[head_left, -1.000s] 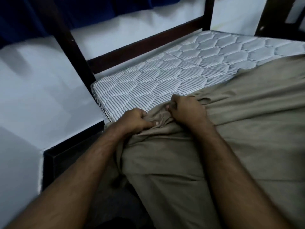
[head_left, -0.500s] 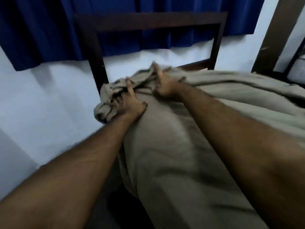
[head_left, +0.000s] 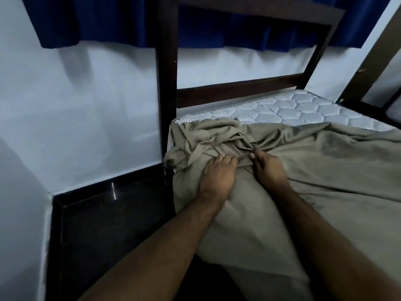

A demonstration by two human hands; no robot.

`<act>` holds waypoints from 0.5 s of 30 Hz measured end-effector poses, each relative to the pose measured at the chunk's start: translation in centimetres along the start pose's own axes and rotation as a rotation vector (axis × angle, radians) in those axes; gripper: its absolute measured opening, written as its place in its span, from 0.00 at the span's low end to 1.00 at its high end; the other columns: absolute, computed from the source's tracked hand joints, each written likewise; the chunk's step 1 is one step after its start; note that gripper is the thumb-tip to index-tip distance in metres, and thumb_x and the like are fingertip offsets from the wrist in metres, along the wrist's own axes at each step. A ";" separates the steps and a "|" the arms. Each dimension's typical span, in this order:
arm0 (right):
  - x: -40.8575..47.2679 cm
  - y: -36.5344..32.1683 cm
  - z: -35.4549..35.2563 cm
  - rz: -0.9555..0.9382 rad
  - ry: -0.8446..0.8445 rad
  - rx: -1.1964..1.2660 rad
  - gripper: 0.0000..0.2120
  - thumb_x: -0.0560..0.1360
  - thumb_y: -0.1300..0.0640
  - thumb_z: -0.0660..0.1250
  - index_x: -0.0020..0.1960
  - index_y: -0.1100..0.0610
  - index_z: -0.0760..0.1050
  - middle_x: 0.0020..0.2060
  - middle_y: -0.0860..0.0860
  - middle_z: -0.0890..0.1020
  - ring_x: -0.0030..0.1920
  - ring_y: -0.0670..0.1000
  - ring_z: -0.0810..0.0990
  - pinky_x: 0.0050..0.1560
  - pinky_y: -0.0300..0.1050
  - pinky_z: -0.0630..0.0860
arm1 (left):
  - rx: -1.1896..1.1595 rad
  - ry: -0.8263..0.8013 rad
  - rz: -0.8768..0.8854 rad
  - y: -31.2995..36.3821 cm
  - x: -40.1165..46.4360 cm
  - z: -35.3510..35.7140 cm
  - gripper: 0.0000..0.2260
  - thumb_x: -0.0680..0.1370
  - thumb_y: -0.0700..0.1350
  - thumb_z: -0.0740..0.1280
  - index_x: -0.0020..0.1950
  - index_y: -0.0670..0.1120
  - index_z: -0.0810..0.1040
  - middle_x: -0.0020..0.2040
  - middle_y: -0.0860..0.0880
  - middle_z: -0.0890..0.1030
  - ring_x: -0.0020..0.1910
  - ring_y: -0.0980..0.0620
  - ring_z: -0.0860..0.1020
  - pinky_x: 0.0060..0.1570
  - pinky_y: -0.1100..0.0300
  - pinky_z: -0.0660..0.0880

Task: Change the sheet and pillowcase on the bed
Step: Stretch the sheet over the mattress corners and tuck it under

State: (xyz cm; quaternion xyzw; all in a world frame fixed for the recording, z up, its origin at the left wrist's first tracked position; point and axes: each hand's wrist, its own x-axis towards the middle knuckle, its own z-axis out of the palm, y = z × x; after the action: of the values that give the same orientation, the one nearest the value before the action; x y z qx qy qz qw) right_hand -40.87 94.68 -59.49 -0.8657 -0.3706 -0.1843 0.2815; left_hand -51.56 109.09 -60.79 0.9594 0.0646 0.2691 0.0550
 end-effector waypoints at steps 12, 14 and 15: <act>-1.8 -0.5 -1.9 0.258 0.251 0.311 0.10 0.84 0.46 0.57 0.47 0.46 0.73 0.33 0.44 0.77 0.37 0.47 0.76 0.40 0.50 0.75 | -0.493 -0.228 -0.037 -2.2 1.8 -3.1 0.03 0.79 0.46 0.66 0.46 0.47 0.77 0.45 0.44 0.83 0.48 0.40 0.80 0.42 0.51 0.73; -1.5 -0.5 -2.0 0.299 0.260 0.331 0.11 0.83 0.45 0.58 0.56 0.49 0.75 0.38 0.45 0.80 0.41 0.49 0.79 0.43 0.49 0.77 | -0.680 -0.404 -0.177 -1.3 0.9 -2.7 0.07 0.79 0.52 0.66 0.44 0.51 0.75 0.40 0.47 0.82 0.44 0.43 0.81 0.43 0.52 0.76; -1.3 -0.7 -2.3 0.310 0.241 0.305 0.16 0.82 0.44 0.58 0.63 0.51 0.74 0.41 0.47 0.82 0.44 0.51 0.81 0.45 0.49 0.78 | -0.802 -0.471 -0.212 -0.7 0.4 -2.1 0.07 0.78 0.53 0.66 0.44 0.51 0.75 0.39 0.49 0.80 0.42 0.48 0.80 0.45 0.51 0.77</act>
State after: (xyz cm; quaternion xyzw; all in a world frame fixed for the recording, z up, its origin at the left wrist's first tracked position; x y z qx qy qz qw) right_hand -42.53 92.90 -58.14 -0.8315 -0.2209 -0.1826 0.4758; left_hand -52.40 110.03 -58.94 0.8855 0.0388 0.0407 0.4612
